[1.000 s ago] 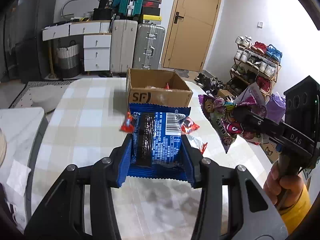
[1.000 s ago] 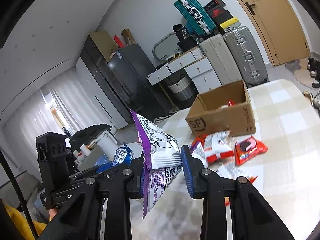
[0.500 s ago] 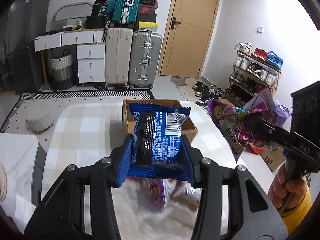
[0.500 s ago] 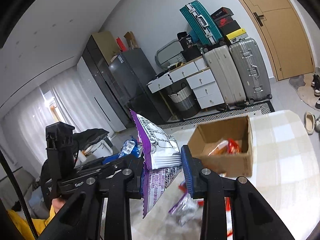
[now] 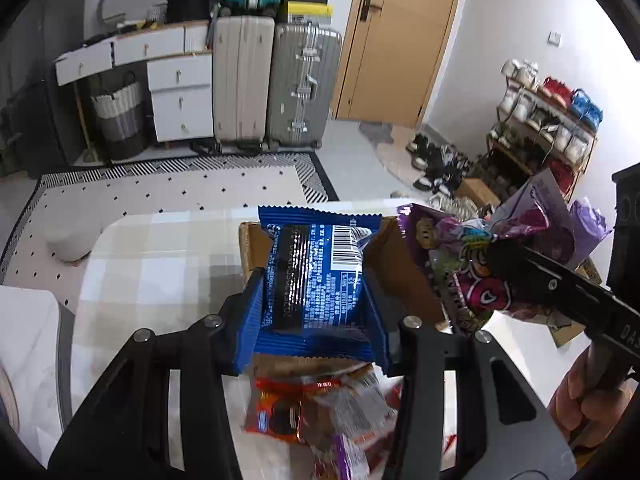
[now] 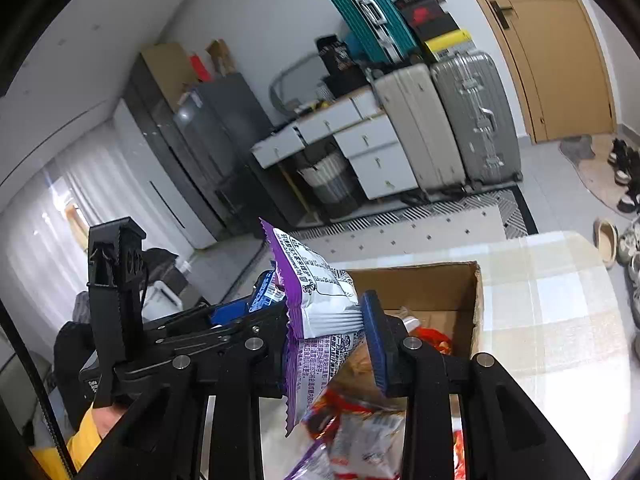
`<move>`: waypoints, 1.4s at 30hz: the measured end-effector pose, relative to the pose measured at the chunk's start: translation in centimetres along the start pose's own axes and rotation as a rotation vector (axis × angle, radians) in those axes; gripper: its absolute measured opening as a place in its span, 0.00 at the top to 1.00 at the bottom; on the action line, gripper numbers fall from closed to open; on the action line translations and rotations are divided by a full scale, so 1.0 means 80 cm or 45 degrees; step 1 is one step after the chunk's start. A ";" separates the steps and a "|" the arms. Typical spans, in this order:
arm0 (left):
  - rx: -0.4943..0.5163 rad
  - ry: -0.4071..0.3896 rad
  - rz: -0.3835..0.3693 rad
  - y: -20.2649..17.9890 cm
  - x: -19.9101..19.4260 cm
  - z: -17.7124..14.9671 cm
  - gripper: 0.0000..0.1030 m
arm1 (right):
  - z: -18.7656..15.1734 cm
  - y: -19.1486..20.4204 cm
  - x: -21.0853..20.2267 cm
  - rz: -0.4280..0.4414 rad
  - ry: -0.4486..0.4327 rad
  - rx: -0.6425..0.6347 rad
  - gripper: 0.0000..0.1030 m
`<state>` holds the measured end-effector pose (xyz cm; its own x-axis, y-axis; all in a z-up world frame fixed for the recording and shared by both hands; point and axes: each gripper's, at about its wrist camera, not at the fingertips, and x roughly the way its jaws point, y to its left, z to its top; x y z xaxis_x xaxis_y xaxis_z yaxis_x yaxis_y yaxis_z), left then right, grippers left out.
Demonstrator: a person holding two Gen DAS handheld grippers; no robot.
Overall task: Organize snacks
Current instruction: 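Lift the cookie pack and purple-white bag and carry both over the box, then open both tools to drop the cookie pack and purple-white bag into the box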
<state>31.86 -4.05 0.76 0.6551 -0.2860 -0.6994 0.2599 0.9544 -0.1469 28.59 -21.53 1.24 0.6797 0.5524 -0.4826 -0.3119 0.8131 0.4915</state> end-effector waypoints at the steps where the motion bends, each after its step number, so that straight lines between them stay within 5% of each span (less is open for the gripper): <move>1: 0.000 0.020 0.005 0.001 0.018 0.006 0.59 | 0.002 -0.006 0.012 -0.020 0.018 0.002 0.70; 9: -0.056 0.150 0.010 0.024 0.133 0.027 0.59 | 0.012 -0.040 0.067 -0.079 0.085 0.033 0.70; 20: -0.087 0.191 -0.015 0.035 0.178 0.017 0.59 | 0.005 -0.064 0.112 -0.114 0.164 0.056 0.70; 38: -0.069 0.166 0.044 0.041 0.130 -0.016 0.56 | -0.006 -0.064 0.163 -0.187 0.292 0.025 0.69; 40: -0.066 0.167 0.066 0.042 0.119 -0.022 0.53 | -0.008 -0.071 0.167 -0.167 0.314 0.078 0.54; 42: -0.074 0.156 0.087 0.043 0.108 -0.027 0.49 | -0.008 -0.068 0.164 -0.160 0.309 0.061 0.50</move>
<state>36.88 -3.05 -7.25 0.5774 -0.2113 -0.7886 0.1737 0.9756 -0.1342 38.77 -18.62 -8.25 0.5306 0.4803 -0.6984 -0.1996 0.8716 0.4477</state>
